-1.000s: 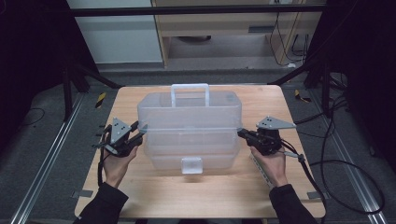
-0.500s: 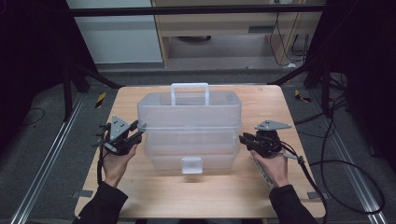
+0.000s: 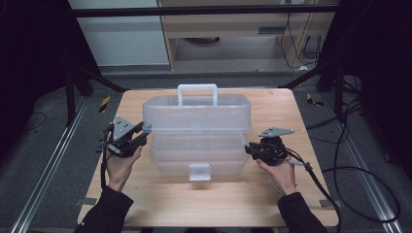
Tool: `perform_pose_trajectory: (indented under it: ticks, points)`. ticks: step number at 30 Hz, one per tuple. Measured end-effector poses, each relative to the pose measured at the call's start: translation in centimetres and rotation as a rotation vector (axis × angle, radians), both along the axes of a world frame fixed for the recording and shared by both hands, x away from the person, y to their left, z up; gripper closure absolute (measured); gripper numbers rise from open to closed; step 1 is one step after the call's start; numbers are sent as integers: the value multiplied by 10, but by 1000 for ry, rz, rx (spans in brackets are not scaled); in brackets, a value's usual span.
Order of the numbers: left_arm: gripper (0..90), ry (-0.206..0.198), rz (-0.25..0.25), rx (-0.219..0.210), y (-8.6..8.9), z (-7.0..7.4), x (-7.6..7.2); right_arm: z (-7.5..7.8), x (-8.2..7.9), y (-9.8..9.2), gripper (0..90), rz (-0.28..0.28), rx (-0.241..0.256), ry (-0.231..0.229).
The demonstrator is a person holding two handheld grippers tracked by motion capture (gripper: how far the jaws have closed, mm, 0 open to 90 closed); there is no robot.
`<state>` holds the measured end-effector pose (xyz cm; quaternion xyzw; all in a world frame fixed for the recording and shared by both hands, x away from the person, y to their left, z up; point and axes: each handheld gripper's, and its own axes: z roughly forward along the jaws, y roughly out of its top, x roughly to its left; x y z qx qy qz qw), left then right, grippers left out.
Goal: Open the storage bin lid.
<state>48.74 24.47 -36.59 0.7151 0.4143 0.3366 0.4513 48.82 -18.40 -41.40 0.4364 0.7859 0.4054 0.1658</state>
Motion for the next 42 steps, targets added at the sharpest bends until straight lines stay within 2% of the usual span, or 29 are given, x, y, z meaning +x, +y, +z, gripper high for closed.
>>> perform_pose_trajectory:
  ticks: [4,9,24,25,27,33,42]
  points:
    - [704,-4,10,-14,0,5,6,0,0,0,757,-2,15,15]
    - [728,4,18,-4,0,9,16,0,1,0,755,0,23,25]
    - [766,0,55,-15,-4,25,36,0,1,1,758,-3,20,22]
    - [769,9,60,-21,-5,27,38,0,0,1,758,-3,20,22]
    - [777,-7,64,-12,-6,29,42,0,0,1,758,-4,20,22]
    - [781,2,62,-43,-5,35,53,0,0,1,758,-3,17,21]
    - [783,-7,67,-49,-6,39,63,0,0,2,758,-3,18,21]
